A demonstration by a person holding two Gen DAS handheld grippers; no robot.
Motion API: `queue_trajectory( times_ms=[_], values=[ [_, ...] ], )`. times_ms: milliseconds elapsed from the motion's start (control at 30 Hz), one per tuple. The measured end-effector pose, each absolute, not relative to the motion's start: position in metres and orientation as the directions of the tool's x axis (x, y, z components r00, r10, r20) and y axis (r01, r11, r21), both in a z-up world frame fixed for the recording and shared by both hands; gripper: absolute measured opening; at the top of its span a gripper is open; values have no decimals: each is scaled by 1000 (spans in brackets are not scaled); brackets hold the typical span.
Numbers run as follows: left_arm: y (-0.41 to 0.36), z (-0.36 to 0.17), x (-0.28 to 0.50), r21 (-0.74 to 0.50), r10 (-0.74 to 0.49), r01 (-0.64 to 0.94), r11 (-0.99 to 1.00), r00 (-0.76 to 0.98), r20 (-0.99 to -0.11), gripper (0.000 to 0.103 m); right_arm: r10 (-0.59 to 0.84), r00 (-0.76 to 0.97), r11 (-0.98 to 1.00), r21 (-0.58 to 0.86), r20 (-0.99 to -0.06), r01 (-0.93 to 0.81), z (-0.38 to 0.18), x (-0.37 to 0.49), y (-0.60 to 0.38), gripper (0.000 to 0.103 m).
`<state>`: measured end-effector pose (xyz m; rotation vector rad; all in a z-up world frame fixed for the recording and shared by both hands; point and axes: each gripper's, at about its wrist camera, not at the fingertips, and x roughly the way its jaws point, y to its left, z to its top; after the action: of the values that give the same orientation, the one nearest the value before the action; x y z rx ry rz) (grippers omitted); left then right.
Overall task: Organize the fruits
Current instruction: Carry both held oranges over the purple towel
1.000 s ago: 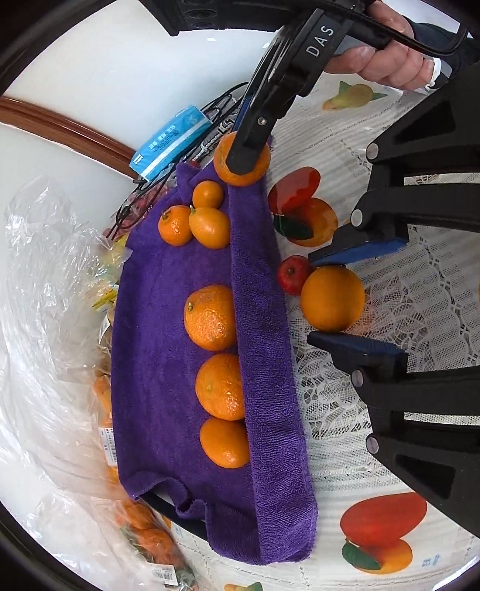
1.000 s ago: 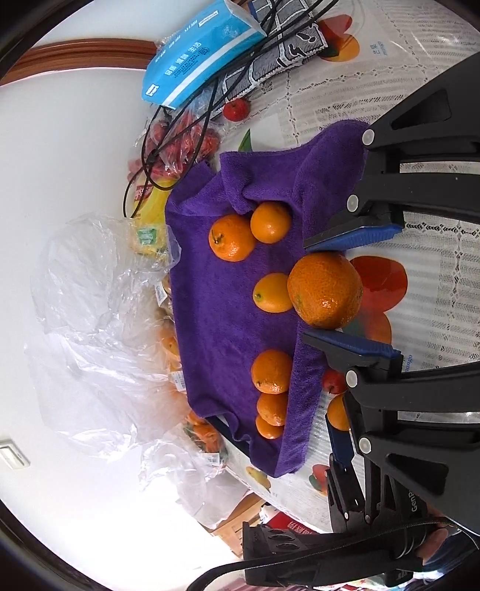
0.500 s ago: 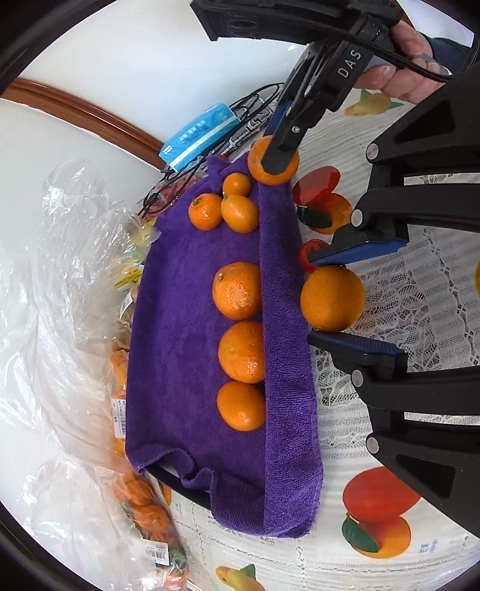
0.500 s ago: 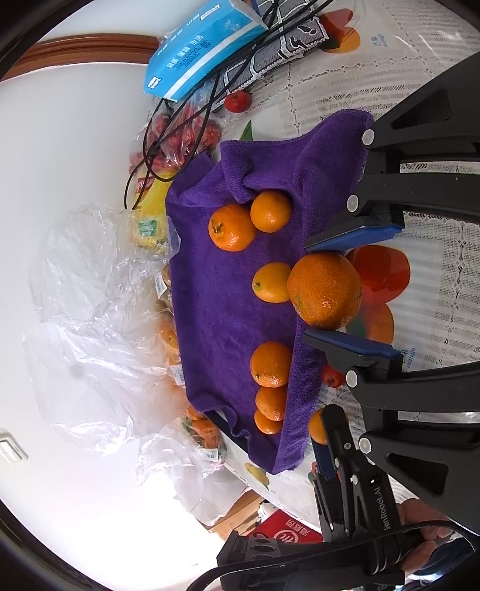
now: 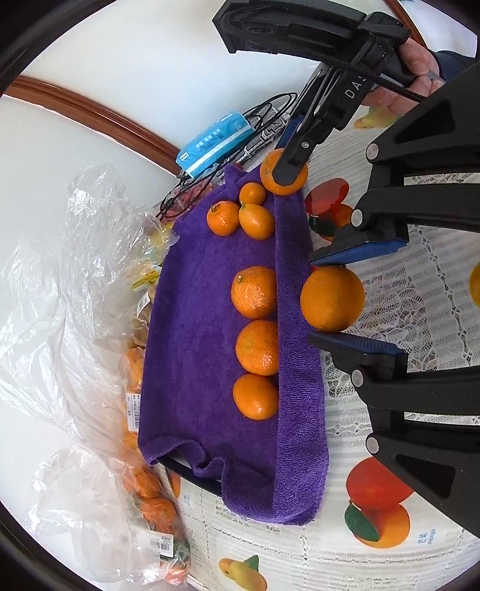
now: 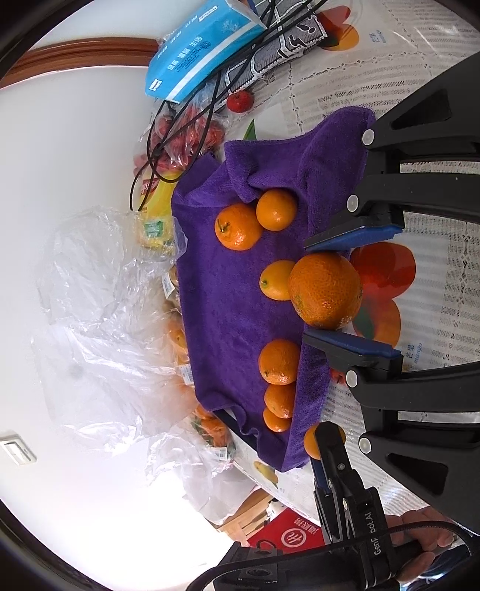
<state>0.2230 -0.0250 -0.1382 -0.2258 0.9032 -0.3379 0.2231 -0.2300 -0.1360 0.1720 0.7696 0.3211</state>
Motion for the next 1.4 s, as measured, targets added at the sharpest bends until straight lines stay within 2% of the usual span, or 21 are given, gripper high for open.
queue_trajectory(
  times_ms=[833,1400],
  values=[
    [-12,-122,220,-331,-359,164,929,614,-703,34,348,698,937,237,-626,-255,-121,215,-216,42],
    [9,-83,251,-311,-297,103,945,668,-682,34,312,761,950,177,-568,-257,-65,249,-200,42]
  ],
)
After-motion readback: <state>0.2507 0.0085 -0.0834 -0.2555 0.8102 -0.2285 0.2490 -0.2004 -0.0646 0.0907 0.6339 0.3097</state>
